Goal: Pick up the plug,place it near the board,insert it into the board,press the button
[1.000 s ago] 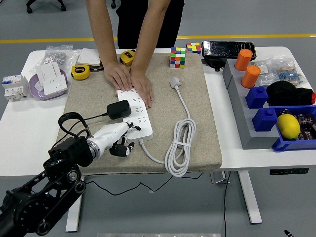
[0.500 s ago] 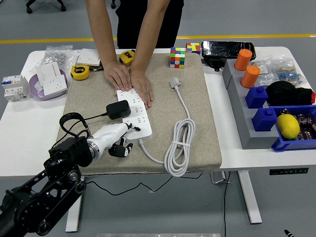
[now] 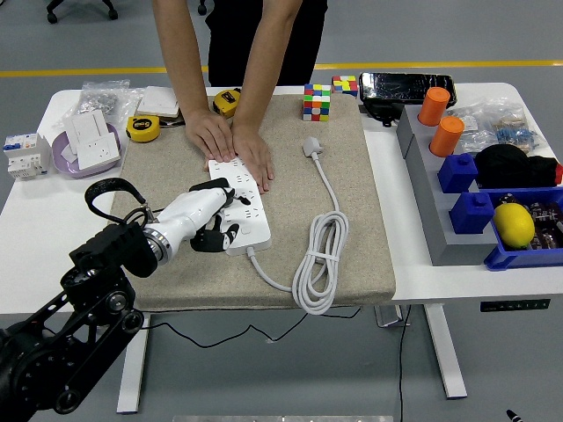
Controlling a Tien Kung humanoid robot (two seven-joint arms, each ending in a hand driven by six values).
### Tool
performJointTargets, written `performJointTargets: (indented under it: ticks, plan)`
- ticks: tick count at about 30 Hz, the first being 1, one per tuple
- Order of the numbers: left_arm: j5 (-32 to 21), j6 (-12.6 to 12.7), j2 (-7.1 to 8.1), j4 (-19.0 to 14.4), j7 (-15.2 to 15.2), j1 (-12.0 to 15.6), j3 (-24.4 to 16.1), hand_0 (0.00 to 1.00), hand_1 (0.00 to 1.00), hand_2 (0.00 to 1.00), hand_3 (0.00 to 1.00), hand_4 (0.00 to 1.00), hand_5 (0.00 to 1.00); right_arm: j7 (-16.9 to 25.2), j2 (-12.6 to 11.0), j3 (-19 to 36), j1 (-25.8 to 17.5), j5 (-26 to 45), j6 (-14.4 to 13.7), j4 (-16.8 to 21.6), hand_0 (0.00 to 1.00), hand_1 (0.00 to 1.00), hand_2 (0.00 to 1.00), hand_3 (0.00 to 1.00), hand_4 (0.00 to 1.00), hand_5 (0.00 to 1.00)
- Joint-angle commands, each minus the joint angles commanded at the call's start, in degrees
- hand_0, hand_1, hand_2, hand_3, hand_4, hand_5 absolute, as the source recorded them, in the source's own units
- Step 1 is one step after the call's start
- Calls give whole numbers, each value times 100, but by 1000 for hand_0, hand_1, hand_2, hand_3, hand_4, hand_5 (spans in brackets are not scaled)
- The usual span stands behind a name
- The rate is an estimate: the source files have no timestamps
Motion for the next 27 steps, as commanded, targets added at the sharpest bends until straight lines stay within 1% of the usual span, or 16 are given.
performJointTargets:
  ticks: [1,2,7,8,10,11,13,14,16,19,20,21,23,25,26,27]
  plan:
    - [-70,146,-27,28,-100,-8,-45,228,69,195,655,676,84,0,0,-4,1,2,0,0,826,758,751,781,998,965]
    - [-153,287,-54,73,-194,-17,-84,555,479,452,536,825,142,0,3,-7,1,4,0,0,826,758,751,781,998,966]
    - [-1223,1069,-172,496,-913,-72,-202,555,479,452,536,825,142,-4,13,-23,-13,13,2,0,826,758,751,781,998,966]
    - [-1483,1230,-206,603,-1092,-98,-232,983,990,936,881,998,245,-11,12,-19,-16,5,4,0,826,759,751,781,998,966]
    - [-1930,1434,-255,734,-1341,-147,-288,983,990,936,881,998,245,-12,10,-19,-20,7,2,0,826,759,751,781,998,966]
    - [-2191,1532,-287,849,-1480,-192,-328,983,990,936,881,998,245,-15,8,-17,-20,3,3,0,826,759,751,781,998,966]
    - [-2647,1634,-330,1035,-1613,-263,-391,983,990,936,881,998,245,-16,5,-19,-15,8,1,0,826,759,751,781,998,966]
    - [-2806,1685,-346,1126,-1660,-297,-414,998,998,998,998,998,309,-13,5,-26,-10,20,-1,0,826,759,750,781,998,964]
    - [-3041,1771,-370,1299,-1730,-368,-451,998,998,998,998,998,309,-10,5,-36,3,31,0,0,826,759,750,781,998,964]
    - [-3053,1853,-403,1600,-1764,-498,-489,998,998,998,998,998,309,-8,12,-44,10,47,-2,0,826,759,750,781,998,964]
    - [-3016,1868,-412,1696,-1760,-538,-496,998,998,998,994,998,295,-12,13,-39,12,41,-1,0,826,759,750,781,998,964]
    - [-2805,1884,-429,1858,-1723,-608,-514,998,998,998,994,998,295,-13,13,-39,12,44,-1,0,826,759,750,781,998,964]
    - [-2700,1904,-440,1959,-1715,-651,-510,998,998,998,994,998,295,-12,11,-44,12,49,-1,0,826,759,750,781,998,964]
    - [-2475,2033,-460,2171,-1745,-737,-486,998,998,998,994,998,295,-16,9,-37,20,41,-1,0,826,759,750,781,998,964]
    - [-2337,2129,-465,2299,-1779,-775,-469,998,998,972,916,998,78,-10,9,-47,24,52,-1,0,826,758,750,781,998,965]
    - [-2244,2166,-469,2368,-1788,-793,-460,998,998,972,916,998,78,-6,10,-57,26,61,-2,0,826,758,750,781,998,965]
